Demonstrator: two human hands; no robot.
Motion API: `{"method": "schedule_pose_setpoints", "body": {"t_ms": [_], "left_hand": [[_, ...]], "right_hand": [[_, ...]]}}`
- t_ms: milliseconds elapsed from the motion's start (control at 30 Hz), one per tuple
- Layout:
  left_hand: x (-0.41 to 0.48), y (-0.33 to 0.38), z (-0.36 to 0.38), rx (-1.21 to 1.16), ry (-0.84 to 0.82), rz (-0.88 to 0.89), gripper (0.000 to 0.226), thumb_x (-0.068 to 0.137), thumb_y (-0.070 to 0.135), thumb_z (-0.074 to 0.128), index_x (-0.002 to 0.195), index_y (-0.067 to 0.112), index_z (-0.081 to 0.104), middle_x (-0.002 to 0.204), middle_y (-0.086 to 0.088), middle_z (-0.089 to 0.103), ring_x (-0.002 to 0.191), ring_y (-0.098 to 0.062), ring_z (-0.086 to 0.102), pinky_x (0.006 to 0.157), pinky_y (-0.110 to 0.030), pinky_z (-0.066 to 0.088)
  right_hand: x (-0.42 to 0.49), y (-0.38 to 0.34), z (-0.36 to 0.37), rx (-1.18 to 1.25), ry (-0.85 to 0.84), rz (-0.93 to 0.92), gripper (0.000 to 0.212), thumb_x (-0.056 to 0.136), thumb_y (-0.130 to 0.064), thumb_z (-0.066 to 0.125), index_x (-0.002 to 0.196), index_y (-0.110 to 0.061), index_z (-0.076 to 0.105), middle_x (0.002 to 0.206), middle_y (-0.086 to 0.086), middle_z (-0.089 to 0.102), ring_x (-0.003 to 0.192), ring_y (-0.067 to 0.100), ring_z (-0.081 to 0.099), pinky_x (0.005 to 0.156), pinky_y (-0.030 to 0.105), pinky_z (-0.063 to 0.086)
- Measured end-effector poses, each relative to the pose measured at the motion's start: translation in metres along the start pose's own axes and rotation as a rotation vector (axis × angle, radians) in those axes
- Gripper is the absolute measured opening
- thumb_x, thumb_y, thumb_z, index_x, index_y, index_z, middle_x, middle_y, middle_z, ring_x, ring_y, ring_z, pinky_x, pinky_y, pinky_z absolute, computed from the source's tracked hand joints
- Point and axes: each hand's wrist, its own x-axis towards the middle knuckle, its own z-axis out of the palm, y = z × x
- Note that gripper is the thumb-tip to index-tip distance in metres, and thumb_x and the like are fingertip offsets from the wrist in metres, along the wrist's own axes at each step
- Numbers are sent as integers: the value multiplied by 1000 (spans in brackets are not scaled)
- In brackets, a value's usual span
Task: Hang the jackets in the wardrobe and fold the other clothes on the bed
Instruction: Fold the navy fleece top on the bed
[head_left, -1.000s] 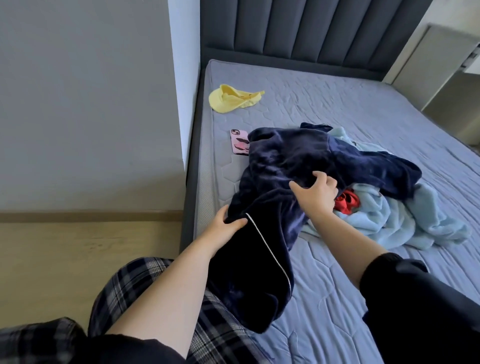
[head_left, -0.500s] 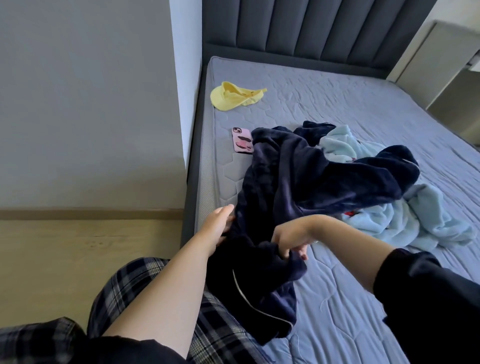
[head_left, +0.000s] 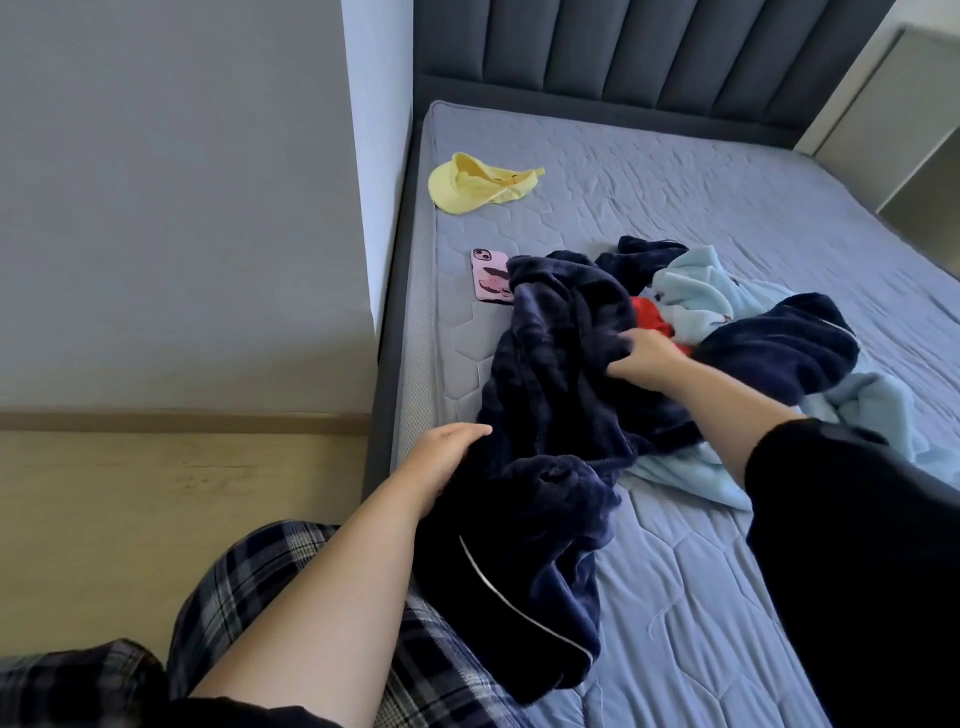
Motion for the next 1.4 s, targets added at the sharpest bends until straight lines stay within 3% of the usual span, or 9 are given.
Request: {"method": "schedule_pose_setpoints", "body": {"t_ms": [300, 400, 467, 600, 900, 1000, 1067, 1233, 1400], "left_hand": [[1, 18, -10, -454, 208, -53, 32, 100, 35, 40, 113, 15, 61, 109, -6, 67, 99, -23, 62, 89, -36, 48], [0, 17, -12, -464, 164, -52, 30, 100, 36, 39, 116, 19, 59, 117, -5, 64, 96, -19, 63, 71, -30, 49], [-1, 16, -13, -485, 162, -63, 29, 98, 36, 45, 118, 19, 59, 117, -5, 65, 101, -21, 64, 67, -30, 50], [-6, 16, -10, -437, 150, -114, 25, 94, 36, 56, 111, 18, 60, 102, -8, 69, 82, -21, 66, 57, -30, 51], [-2, 11, -14, -195, 238, -51, 22, 80, -5, 59, 98, 5, 66, 92, -21, 68, 86, -37, 66, 82, -47, 54], [-3, 16, -10, -189, 204, 47, 38, 72, -12, 45, 86, 14, 68, 76, -12, 69, 72, -29, 63, 67, -32, 50], [-7, 25, -6, -126, 175, 137, 47, 71, -13, 40, 86, 21, 69, 72, -5, 71, 70, -26, 63, 62, -28, 49], [-39, 64, -13, 186, 160, 365, 54, 68, -15, 40, 73, 30, 69, 64, 14, 70, 63, -2, 65, 56, -15, 49], [-93, 153, -46, 416, 508, 567, 33, 82, -6, 46, 84, 16, 70, 74, 5, 64, 68, -10, 57, 53, -11, 37]], "right_hand": [[-101, -77, 64, -14, -925, -681, 37, 84, -13, 63, 121, -18, 64, 81, -23, 67, 69, -9, 57, 67, 4, 40], [-81, -79, 51, 442, -370, -446, 20, 86, -4, 59, 95, -17, 71, 61, -12, 62, 55, -1, 58, 59, 19, 47], [-61, -70, 47, 397, 139, -228, 21, 84, -13, 64, 104, -15, 67, 88, -2, 64, 84, 14, 63, 78, 26, 46], [-59, -50, 81, 276, -221, 1, 70, 80, -26, 71, 137, -9, 36, 130, 14, 54, 118, 28, 53, 91, 27, 41], [-67, -49, 58, -2, -644, -152, 48, 80, -64, 58, 96, -19, 67, 93, -6, 69, 82, 11, 65, 74, 27, 54], [-58, -64, 43, -128, -425, -201, 44, 93, -52, 48, 86, -11, 63, 87, 5, 66, 78, 22, 63, 57, 24, 49], [-51, -79, 43, -155, -90, -295, 24, 94, -25, 51, 113, -12, 55, 115, 12, 61, 101, 31, 59, 74, 30, 45], [-43, -136, 30, -335, -100, -652, 92, 75, -1, 64, 148, -37, 21, 158, 7, 8, 143, 33, 9, 115, 50, 21], [-40, -203, -18, -521, -84, -625, 31, 87, -24, 58, 116, -15, 62, 124, 9, 56, 122, 31, 46, 100, 41, 34]]}}
